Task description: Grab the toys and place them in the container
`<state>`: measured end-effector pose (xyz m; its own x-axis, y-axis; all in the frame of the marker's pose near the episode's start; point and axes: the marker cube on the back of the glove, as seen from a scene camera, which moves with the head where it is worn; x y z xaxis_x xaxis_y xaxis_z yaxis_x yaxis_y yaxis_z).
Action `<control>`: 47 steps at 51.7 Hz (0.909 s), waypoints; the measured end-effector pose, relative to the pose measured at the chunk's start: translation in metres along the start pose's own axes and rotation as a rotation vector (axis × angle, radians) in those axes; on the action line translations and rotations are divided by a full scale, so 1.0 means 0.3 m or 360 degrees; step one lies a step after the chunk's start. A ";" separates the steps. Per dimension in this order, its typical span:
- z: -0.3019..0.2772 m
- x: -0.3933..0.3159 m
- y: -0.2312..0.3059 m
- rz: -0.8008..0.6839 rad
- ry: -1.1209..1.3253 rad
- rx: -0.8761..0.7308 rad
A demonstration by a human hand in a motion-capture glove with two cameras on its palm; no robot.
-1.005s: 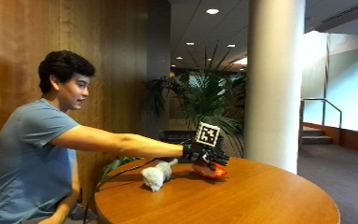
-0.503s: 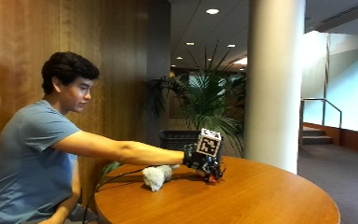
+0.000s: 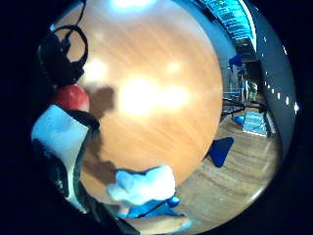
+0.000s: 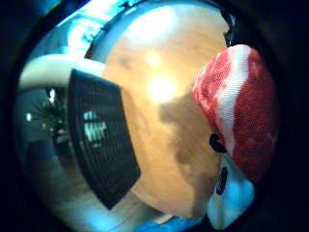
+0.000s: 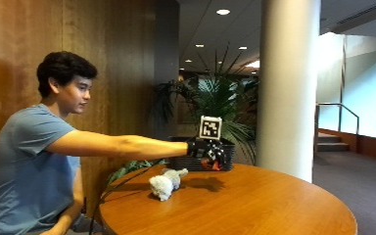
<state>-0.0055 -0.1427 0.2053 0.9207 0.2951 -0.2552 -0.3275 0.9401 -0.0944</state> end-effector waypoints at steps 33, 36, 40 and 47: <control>-0.573 -0.331 0.214 -0.0383 -0.0247 0.0459; -0.573 -0.300 0.231 -0.0406 -0.0324 0.0456; -0.567 -0.321 0.269 -0.0457 -0.0379 0.0443; -0.526 -0.426 0.313 -0.0580 -0.0291 0.0435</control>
<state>-0.1873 -0.1189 0.0771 0.9953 -0.0593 -0.0769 0.0681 0.9909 0.1164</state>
